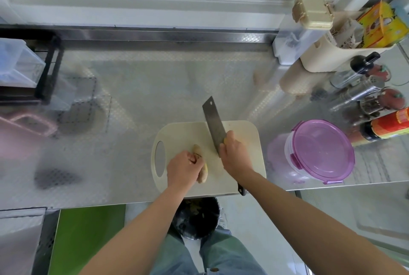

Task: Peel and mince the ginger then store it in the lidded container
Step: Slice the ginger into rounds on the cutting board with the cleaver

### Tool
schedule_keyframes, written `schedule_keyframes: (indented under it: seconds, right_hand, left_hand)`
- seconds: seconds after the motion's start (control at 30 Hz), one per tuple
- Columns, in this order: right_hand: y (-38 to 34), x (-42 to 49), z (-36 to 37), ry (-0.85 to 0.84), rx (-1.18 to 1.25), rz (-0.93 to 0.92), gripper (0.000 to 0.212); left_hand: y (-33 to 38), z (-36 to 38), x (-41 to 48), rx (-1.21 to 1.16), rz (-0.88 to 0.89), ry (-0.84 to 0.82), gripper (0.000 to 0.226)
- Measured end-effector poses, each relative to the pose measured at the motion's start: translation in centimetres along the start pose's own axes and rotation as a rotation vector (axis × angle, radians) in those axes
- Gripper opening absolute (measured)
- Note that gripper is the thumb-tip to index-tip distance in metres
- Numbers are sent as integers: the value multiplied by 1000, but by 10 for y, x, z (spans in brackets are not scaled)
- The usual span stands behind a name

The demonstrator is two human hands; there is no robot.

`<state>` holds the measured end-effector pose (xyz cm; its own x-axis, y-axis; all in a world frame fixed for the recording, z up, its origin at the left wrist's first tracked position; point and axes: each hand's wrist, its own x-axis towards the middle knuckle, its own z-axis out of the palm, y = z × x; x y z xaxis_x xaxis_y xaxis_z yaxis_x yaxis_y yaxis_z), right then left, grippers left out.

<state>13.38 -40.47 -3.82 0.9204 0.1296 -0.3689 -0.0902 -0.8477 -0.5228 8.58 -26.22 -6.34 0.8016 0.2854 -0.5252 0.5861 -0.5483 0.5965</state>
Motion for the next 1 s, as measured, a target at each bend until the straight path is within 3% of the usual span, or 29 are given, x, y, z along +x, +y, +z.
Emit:
schedule_keyframes:
  seconds: [0.17, 0.37, 0.57, 0.77, 1.0]
  right_hand:
    - [14, -8, -12, -31, -29, -56, 6]
    - [20, -12, -18, 7, -57, -59, 8]
    - [20, -22, -21, -38, -183, -193, 17]
    - [18, -30, -20, -4, -181, -203, 15]
    - [13, -28, -17, -25, -238, -194, 17]
  left_hand:
    - [10, 2, -11, 198, 58, 86, 41]
    - [12, -1, -10, 313, 168, 101, 17]
    - [7, 2, -11, 524, 313, 233, 27]
    - [5, 13, -10, 452, 497, 299, 29]
    - [5, 15, -6, 397, 496, 322, 18]
